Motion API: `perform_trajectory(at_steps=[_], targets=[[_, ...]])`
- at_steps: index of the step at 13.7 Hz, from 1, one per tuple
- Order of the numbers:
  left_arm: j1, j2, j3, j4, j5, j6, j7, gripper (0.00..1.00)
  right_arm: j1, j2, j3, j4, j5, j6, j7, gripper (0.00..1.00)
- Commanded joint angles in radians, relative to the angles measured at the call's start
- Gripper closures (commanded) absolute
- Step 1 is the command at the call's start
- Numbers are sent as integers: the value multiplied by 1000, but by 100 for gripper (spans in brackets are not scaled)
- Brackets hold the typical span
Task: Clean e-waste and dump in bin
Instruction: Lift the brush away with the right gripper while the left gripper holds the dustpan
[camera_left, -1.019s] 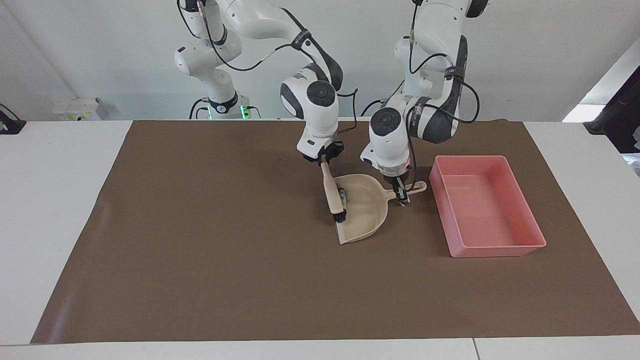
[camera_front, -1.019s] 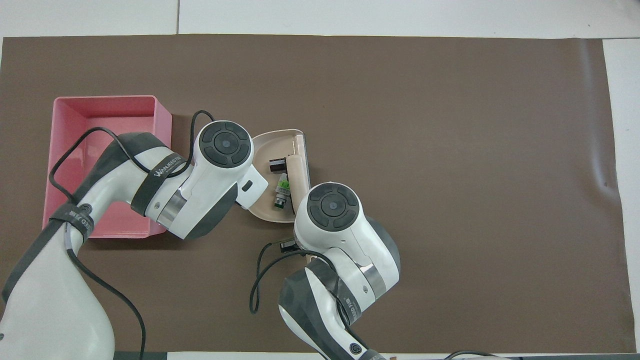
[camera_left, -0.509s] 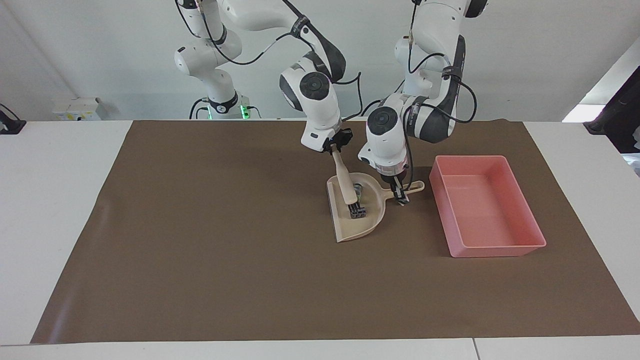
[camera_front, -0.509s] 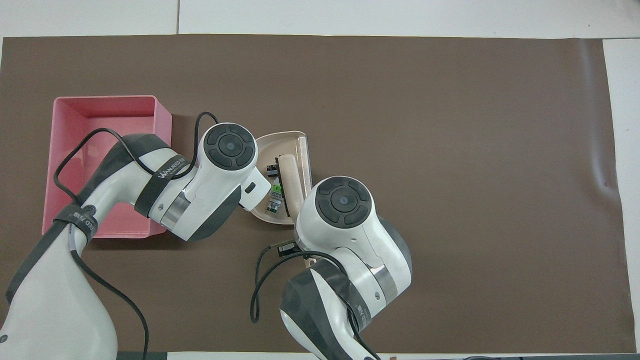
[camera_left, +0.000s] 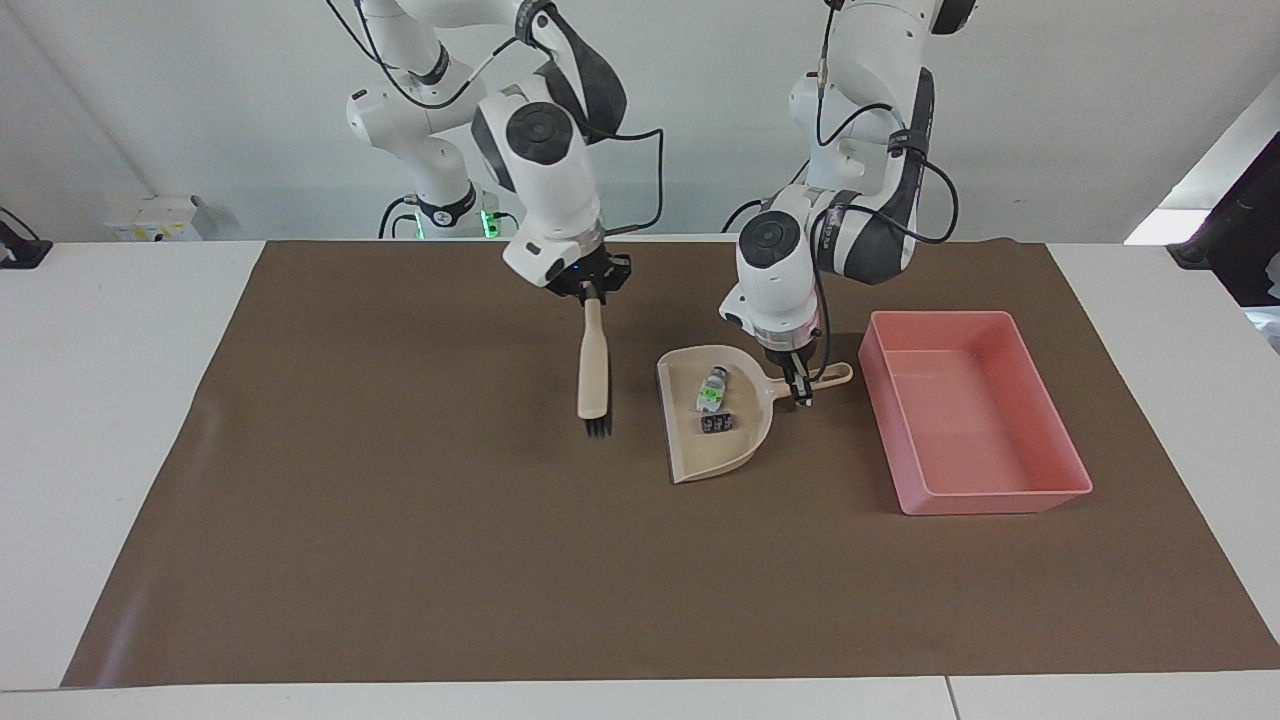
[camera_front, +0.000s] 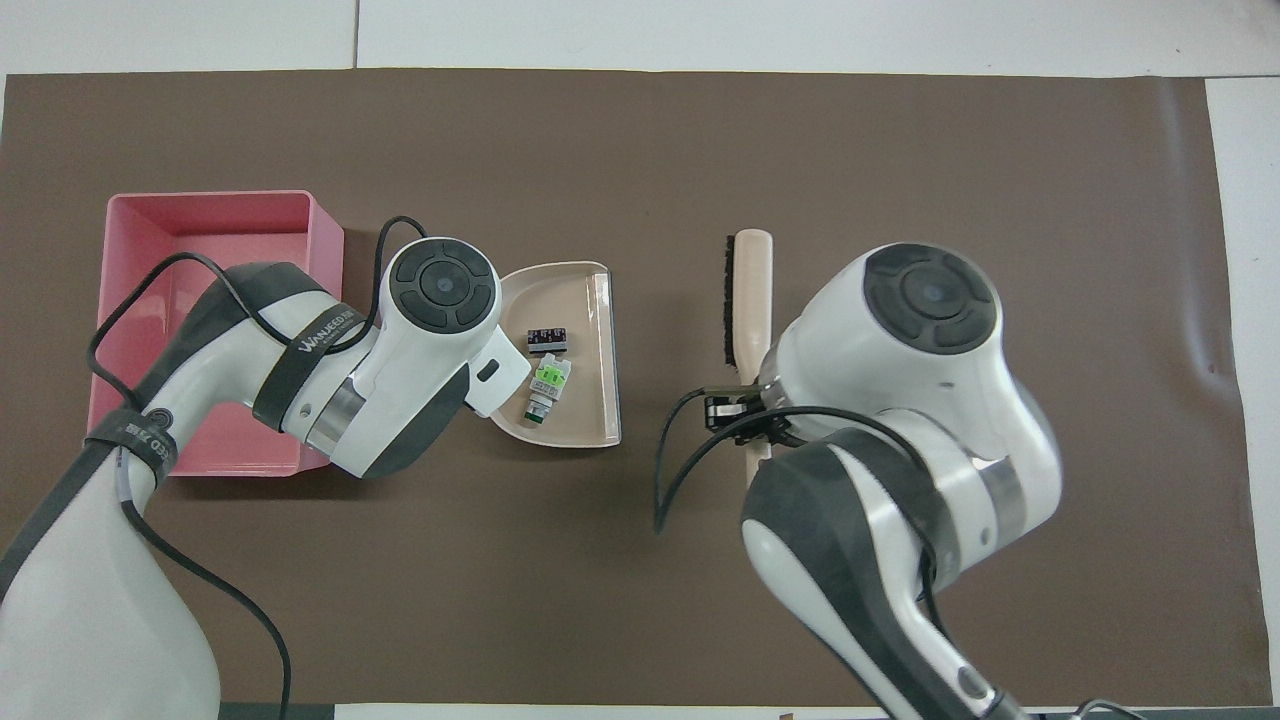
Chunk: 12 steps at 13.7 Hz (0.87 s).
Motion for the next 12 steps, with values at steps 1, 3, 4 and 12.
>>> perform_trajectory(at_steps=[1,3,4,12], targets=[[48,-46,0,-13,-41,4,64,100,-118,-13,15,-15,-48,-27,-66,100],[85,-65,1,-10,-119,9,127,100,-211,-13,15,-18,-100,-56,-208,100],[90,-74,3,-11,-147,22,154,100,-250,-16,15,-29,-123,-64,-291,100],[167,-109,6,-21,-352,81,327,100,-413,-22,16,-151,-301,-21,-567,100]])
